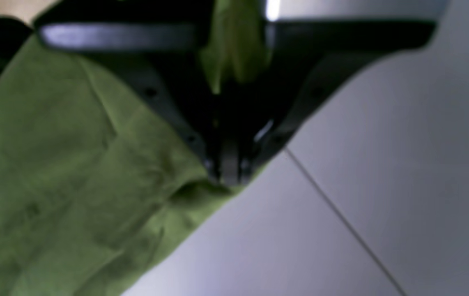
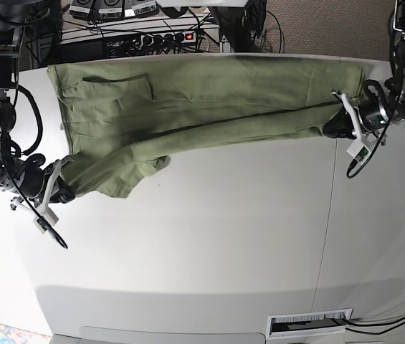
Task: Fold the T-shirt properly
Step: 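Lower the left gripper onto the green strip's end and grasp it, then shift the right gripper along the strip's other end and regrasp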
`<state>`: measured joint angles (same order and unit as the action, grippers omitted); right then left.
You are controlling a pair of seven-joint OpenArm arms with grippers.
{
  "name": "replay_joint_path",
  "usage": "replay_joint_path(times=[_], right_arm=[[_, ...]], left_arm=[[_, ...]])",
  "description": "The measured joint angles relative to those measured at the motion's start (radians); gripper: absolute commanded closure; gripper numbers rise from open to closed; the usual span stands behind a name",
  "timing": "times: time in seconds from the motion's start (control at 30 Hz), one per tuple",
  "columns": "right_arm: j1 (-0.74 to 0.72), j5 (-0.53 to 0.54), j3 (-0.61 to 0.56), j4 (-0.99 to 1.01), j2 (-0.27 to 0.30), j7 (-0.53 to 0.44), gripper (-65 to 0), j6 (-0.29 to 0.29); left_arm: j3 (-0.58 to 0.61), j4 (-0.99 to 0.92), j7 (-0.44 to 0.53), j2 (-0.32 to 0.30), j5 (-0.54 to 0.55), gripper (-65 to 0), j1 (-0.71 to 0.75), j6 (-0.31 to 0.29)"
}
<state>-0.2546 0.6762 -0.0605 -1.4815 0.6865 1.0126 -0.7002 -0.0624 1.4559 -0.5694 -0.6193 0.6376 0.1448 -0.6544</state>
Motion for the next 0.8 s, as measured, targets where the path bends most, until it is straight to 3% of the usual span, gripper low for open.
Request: replay_joint_path(times=[0.2, 0.5, 0.67, 0.8], right_arm=[[0.000, 0.001, 0.000, 0.000, -0.006, 0.009, 0.0, 0.000], [0.000, 0.057, 0.000, 0.000, -0.006, 0.176, 0.0, 0.000], [0.000, 0.112, 0.000, 0.000, -0.006, 0.329, 0.0, 0.000], [0.000, 0.116, 0.000, 0.000, 0.001, 0.370, 0.0, 0.000]], left_arm=[[-0.002, -0.051, 0.008, 0.053, -0.032, 0.0, -0.058, -0.001], [-0.002, -0.051, 0.014, 0.037, -0.066, 0.0, -0.060, -0.007], [-0.002, -0.051, 0.014, 0.029, -0.070, 0.0, -0.061, -0.008], [-0.002, -0.051, 0.014, 0.029, -0.071, 0.0, -0.061, -0.008]])
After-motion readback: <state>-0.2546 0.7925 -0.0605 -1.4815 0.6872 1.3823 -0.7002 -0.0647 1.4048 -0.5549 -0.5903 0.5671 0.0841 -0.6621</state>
